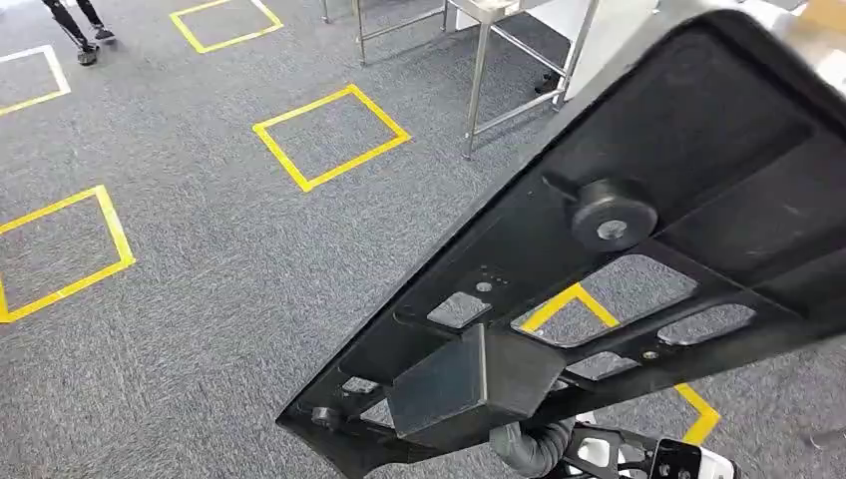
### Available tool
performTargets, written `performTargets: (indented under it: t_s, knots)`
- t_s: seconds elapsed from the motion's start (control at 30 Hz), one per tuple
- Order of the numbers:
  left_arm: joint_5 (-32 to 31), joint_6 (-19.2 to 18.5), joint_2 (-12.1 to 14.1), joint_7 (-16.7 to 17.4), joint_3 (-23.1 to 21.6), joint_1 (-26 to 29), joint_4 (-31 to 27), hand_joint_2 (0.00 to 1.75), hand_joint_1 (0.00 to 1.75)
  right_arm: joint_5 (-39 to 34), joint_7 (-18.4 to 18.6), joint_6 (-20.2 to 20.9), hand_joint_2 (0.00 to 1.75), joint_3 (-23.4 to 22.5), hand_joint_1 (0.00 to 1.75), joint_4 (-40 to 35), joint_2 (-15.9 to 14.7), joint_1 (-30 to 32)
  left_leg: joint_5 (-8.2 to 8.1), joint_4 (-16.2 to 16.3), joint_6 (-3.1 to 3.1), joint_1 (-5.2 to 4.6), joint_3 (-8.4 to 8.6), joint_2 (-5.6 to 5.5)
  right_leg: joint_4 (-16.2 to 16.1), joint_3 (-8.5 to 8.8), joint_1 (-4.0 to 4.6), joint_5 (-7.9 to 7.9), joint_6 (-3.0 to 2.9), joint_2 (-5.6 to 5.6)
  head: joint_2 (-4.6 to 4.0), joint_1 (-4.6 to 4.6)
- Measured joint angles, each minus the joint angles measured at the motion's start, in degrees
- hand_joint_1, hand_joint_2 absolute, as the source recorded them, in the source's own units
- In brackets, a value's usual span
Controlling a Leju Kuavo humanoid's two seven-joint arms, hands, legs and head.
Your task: Take the parts from the cabinet and place them on the table.
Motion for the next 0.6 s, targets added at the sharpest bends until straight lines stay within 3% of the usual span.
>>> performTargets:
  t_s: [0.03,0.07,0.1,0.13,0.2,0.23,0.27,0.33,0.37,0.4,0.53,0.57,0.6]
  knots:
    - [0.00,-0.02,-0.04,-0.02,0.00,-0.12,0.00,1.75,0.00,0.00,0.00,0.00,1.75,0.00,1.75,0.00,0.00,-0.03,0.31,-0.57,0.47,0.43,0.11,0.66,0.09,-0.14,0.23,-0.04,0.42,0.63,0.00,0.00]
    - [0.00,-0.02,-0.11,-0.02,0.00,-0.29,0.00,1.75,0.00,0.00,-0.02,0.00,1.75,0.00,1.75,-0.02,0.00,0.03,0.51,-0.86,0.79,0.45,0.25,1.60,1.07,-0.43,0.26,-0.85,0.50,-1.85,0.00,0.00]
    - [0.00,-0.02,-0.09,-0.04,0.00,-0.23,0.00,1.75,0.00,0.02,-0.02,-0.02,1.75,0.00,1.75,-0.02,-0.02,-0.18,0.45,-0.89,1.18,0.41,0.27,2.13,3.53,-1.69,0.46,-2.65,0.74,-4.64,0.00,0.00]
    - [0.00,-0.02,-0.07,-0.02,0.00,-0.06,0.00,1.75,0.00,0.02,0.00,-0.04,1.75,0.00,1.75,-0.02,0.00,-0.22,0.39,-0.89,1.27,0.30,0.25,2.89,8.08,-3.92,0.36,-5.17,1.06,-6.43,0.00,0.00]
    - [0.07,-0.04,-0.09,-0.02,0.02,0.26,0.00,1.75,0.00,0.20,0.00,-0.37,1.75,0.02,1.75,0.15,-0.02,-0.15,0.21,-0.87,1.40,0.13,0.23,4.65,17.23,-8.59,0.03,-8.60,1.45,-7.46,0.00,0.00]
    - [0.11,-0.04,-0.09,-0.02,0.02,0.24,0.00,1.75,0.00,0.31,0.00,-0.65,1.75,0.02,1.75,0.24,-0.02,-0.15,0.14,-0.87,1.40,0.11,0.26,5.38,18.62,-9.38,-0.10,-8.37,1.55,-7.63,0.00,0.00]
    - [0.15,-0.07,-0.09,-0.02,0.02,0.14,0.00,1.75,0.00,0.39,0.00,-0.88,1.75,0.02,1.75,0.24,-0.02,-0.17,0.03,-0.87,1.34,0.10,0.35,6.05,17.21,-8.77,-0.17,-6.95,1.58,-7.78,0.00,0.00]
    - [0.20,-0.09,-0.11,-0.02,0.00,0.02,0.00,1.75,0.00,0.55,0.00,-1.20,1.75,0.04,1.75,0.24,-0.02,-0.24,-0.24,-0.87,1.10,0.09,0.80,7.15,8.61,-4.21,-0.11,-2.41,1.29,-8.57,0.00,0.00]
    - [0.20,-0.24,-0.15,-0.02,0.00,-0.03,0.00,1.75,0.00,0.55,0.00,-1.29,1.75,0.07,1.75,0.24,-0.02,-0.39,-0.46,-0.87,0.91,0.05,1.16,7.70,2.62,-0.83,0.19,-0.13,0.81,-10.58,0.00,0.00]
    - [0.20,-0.26,-0.20,-0.02,0.00,-0.03,0.00,1.75,0.00,0.59,0.00,-1.42,1.75,0.07,1.75,0.24,-0.02,-0.66,-0.75,-0.79,0.53,-0.33,1.40,8.19,-0.04,0.44,1.00,-0.71,0.12,-13.64,0.00,0.00]
    - [0.20,-0.39,-0.35,0.04,0.00,-0.29,0.00,1.75,0.00,0.46,0.00,-1.95,1.75,0.22,1.75,0.22,-0.02,-0.97,-1.10,-1.22,-0.73,-0.42,2.18,10.66,-0.33,0.07,1.18,-0.32,-0.78,-10.41,0.00,0.00]
    - [0.26,-0.39,-0.39,0.11,0.00,-0.45,0.00,1.75,0.00,0.26,0.00,-1.92,1.75,0.28,1.75,0.22,-0.02,-1.03,-1.62,-0.90,-1.07,-0.08,2.21,9.91,-1.09,0.80,0.30,0.14,-1.18,-9.77,0.00,0.00]
    - [0.31,-0.35,-0.48,0.15,0.00,-0.53,0.02,1.75,0.00,-0.11,0.00,-1.86,1.75,0.39,1.75,0.22,-0.02,-1.35,-2.91,0.90,-1.25,0.01,1.76,6.65,-1.30,1.00,0.32,0.18,-1.52,-9.21,0.00,0.00]
